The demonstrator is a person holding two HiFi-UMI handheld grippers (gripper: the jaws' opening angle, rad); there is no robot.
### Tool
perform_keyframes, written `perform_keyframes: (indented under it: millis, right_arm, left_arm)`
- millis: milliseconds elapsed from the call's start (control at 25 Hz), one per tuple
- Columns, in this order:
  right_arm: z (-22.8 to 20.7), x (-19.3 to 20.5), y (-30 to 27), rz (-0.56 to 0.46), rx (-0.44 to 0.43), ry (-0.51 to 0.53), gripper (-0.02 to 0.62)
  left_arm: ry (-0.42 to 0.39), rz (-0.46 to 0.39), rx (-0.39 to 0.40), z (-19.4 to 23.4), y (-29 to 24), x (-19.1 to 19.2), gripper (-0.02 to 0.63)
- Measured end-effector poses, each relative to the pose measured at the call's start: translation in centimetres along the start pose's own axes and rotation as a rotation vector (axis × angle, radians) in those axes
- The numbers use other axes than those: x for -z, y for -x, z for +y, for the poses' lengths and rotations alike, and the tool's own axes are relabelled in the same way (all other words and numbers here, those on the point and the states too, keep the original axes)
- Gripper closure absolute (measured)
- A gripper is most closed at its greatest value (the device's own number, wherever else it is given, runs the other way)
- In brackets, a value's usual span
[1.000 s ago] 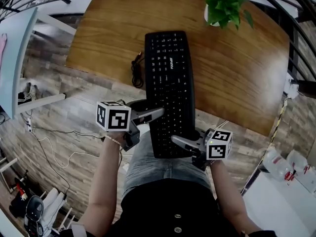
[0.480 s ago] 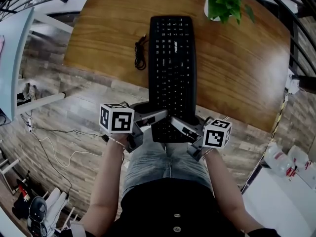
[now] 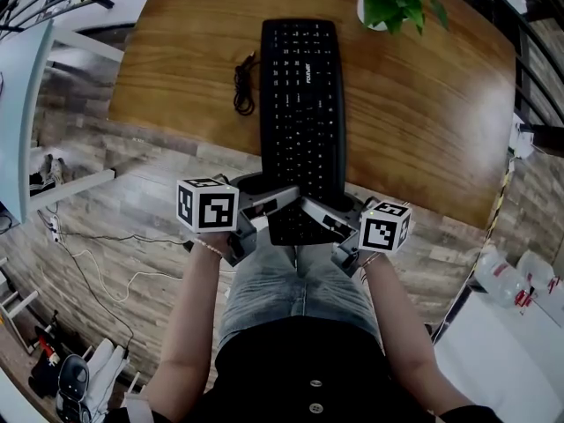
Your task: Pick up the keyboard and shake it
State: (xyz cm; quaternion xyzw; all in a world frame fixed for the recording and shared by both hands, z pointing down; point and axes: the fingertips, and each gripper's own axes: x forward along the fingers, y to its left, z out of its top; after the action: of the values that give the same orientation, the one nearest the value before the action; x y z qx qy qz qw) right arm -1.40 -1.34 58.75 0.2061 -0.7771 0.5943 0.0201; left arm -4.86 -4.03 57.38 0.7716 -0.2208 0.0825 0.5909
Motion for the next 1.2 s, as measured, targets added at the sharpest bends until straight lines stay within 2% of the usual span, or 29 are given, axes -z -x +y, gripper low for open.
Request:
perform_keyframes:
  millis: [240,400,720,840,960,1200]
  right_arm:
    - [-0.8,0.5,0.9,0.033,0.064,-0.009,0.336]
    - [-1.4,0.7,1.6,0.041,0.119,0.004,0.328]
    - [-1.8,0.4,4.5,0.032,0.328,0.130,0.325]
    - [-0.8,0.4,5.9,0.051,0.357,0.161,0.325]
    - [0.6,-0.4,6.8,0.069,0.384,0.243,0.325]
    - [4.3,-4.8,6.9,-0.013,0.368,0.364,0.327]
  left_arm:
    - [-0.021,0.032,-0.048,0.4,0.1,0.5,0.314]
    - [-0.024,0.041,-0.083,1.3,1.0,0.9,0.314]
    - [-0.064,-0.004,-0.191,2.0,3.5,-0.4,0.314]
    - [-0.108,-0.022,-0.231,1.0,4.5,-1.0,0.314]
    - [-0.160,-0.046,-0.273,-0.1,5.5,-1.7,0.314]
    - [-0.322,-0.083,-0.305,-3.5,5.4,-3.4,0.316]
